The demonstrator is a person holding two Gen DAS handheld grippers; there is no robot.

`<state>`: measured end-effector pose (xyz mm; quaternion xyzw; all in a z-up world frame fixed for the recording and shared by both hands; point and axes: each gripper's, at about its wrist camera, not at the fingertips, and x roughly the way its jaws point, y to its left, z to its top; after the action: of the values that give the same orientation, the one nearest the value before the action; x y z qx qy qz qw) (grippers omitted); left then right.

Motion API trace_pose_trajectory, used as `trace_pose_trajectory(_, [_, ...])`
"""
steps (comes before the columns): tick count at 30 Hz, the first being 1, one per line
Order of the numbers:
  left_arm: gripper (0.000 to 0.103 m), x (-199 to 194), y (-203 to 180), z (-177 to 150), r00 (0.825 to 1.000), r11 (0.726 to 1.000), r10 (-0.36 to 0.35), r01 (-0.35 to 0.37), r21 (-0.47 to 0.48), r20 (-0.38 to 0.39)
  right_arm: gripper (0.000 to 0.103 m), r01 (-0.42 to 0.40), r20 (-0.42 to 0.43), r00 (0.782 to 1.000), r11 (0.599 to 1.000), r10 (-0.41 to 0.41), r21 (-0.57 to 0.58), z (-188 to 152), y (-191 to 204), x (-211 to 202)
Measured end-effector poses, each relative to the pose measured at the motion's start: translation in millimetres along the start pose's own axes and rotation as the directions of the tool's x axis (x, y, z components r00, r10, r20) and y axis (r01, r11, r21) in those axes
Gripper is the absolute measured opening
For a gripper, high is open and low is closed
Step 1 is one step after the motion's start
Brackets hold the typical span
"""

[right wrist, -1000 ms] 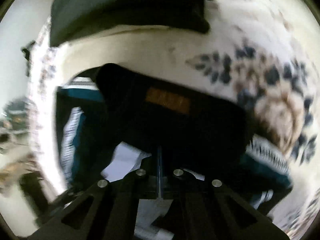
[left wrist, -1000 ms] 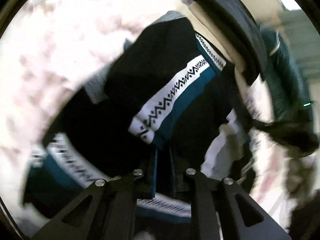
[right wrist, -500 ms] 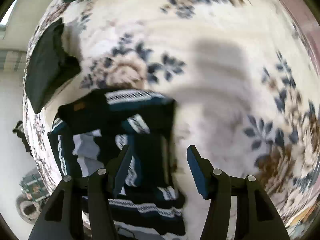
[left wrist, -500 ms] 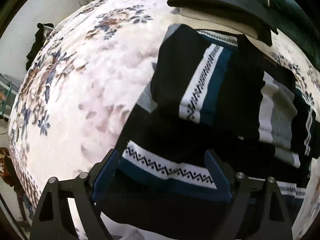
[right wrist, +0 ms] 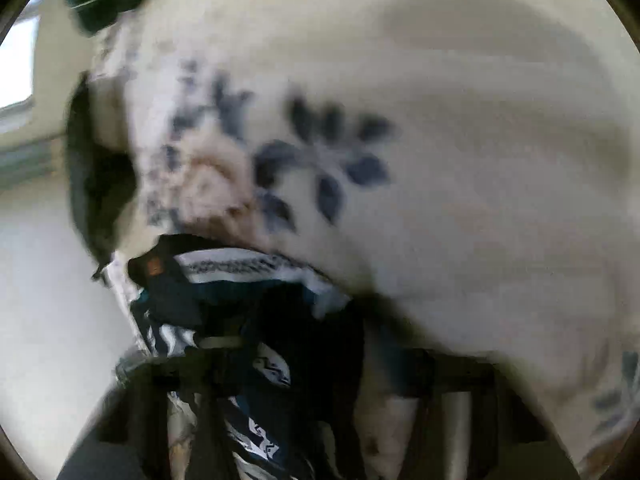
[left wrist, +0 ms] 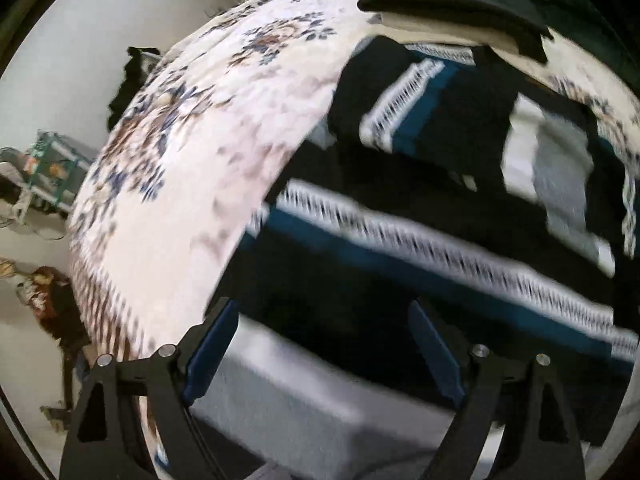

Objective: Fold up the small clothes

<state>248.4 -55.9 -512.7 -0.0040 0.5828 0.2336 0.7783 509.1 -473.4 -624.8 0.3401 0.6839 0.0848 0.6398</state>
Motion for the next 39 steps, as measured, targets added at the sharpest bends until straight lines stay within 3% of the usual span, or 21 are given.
trace_pose_trajectory(3, [0.087,-5,-15,-30,0.998,1.0,-0.01,0.009,-0.025,-0.057,0.007,0.093,0.084,0.993,0.987,-0.082,-0.133,7,19,-30])
trace_pose_trajectory(5, [0.087,-4,-27,-50,0.995,0.999,-0.043,0.039,-0.037,-0.092,0.007,0.147,0.137,0.983,0.977,-0.126,-0.157,21,21,-45])
trace_pose_trajectory(8, [0.087,-5,-40,-68,0.993,0.999,-0.043,0.041,-0.02,-0.114,0.007,0.179,0.096,0.982,0.971,-0.166,-0.157,41,15,-30])
trace_pose_trajectory(12, [0.087,-20,-41,-85,0.991,0.999,-0.048,0.046,-0.018,-0.127,0.01,0.229,0.037,0.973,0.948,-0.226,-0.219,44,25,-7])
trace_pose_trajectory(15, [0.087,-45,-43,-106,0.991,0.998,-0.047,0.052,0.039,-0.123,0.024,0.153,-0.047,0.985,0.966,-0.166,-0.206,39,21,-21])
trace_pose_trajectory(17, [0.087,-61,-54,-128,0.988,0.992,-0.065,0.079,0.097,-0.138,0.048,0.118,-0.092,0.986,0.971,-0.139,-0.205,27,11,-38])
trace_pose_trajectory(19, [0.087,-78,-77,-158,0.981,0.979,-0.087,0.116,0.165,-0.175,0.049,0.129,-0.114,0.981,0.97,-0.155,-0.208,15,-3,-55])
trace_pose_trajectory(23, [0.087,-98,-131,-224,0.948,0.941,-0.153,0.226,0.252,-0.279,0.049,0.161,-0.162,0.967,0.967,-0.194,-0.2,-12,-40,-81])
trace_pose_trajectory(25, [0.087,-96,-134,-242,0.915,0.947,-0.214,0.281,0.158,-0.343,0.05,0.178,-0.18,0.959,0.961,-0.217,-0.211,-29,-58,-87])
trace_pose_trajectory(27, [0.087,-91,-114,-254,0.856,0.933,-0.354,0.351,-0.079,-0.377,0.05,0.195,-0.193,0.952,0.956,-0.239,-0.22,-40,-67,-89])
trace_pose_trajectory(28, [0.087,-87,-100,-258,0.832,0.908,-0.417,0.366,-0.203,-0.366,0.05,0.198,-0.201,0.949,0.955,-0.243,-0.223,-44,-73,-90])
trace_pose_trajectory(29, [0.087,-82,-81,-263,0.803,0.856,-0.494,0.381,-0.35,-0.333,0.05,0.191,-0.21,0.948,0.955,-0.24,-0.227,-48,-74,-88])
trace_pose_trajectory(31, [0.087,-64,-46,-274,0.752,0.701,-0.616,0.389,-0.597,-0.233,0.05,0.172,-0.228,0.947,0.957,-0.226,-0.235,-54,-77,-85])
trace_pose_trajectory(33, [0.086,-42,-32,-280,0.704,0.579,-0.689,0.39,-0.716,-0.173,0.05,0.147,-0.235,0.951,0.961,-0.203,-0.235,-57,-74,-79])
trace_pose_trajectory(34, [0.086,-34,-29,-282,0.687,0.536,-0.711,0.392,-0.747,-0.149,0.049,0.139,-0.235,0.952,0.963,-0.194,-0.231,-56,-72,-75])
trace_pose_trajectory(35, [0.084,-25,-28,-282,0.686,0.51,-0.717,0.389,-0.767,-0.128,0.049,0.131,-0.232,0.955,0.966,-0.183,-0.221,-55,-70,-71])
trace_pose_trajectory(36, [0.058,-24,-28,-281,0.69,0.505,-0.714,0.394,-0.768,-0.115,0.049,0.122,-0.226,0.959,0.971,-0.169,-0.208,-53,-67,-66])
trace_pose_trajectory(38, [0.006,-22,-33,-279,0.691,0.522,-0.712,0.404,-0.752,-0.123,0.05,0.087,-0.215,0.969,0.98,-0.125,-0.177,-48,-60,-58])
trace_pose_trajectory(39, [0.005,-23,-33,-280,0.692,0.523,-0.712,0.41,-0.748,-0.119,0.049,0.067,-0.207,0.973,0.985,-0.1,-0.161,-43,-57,-55])
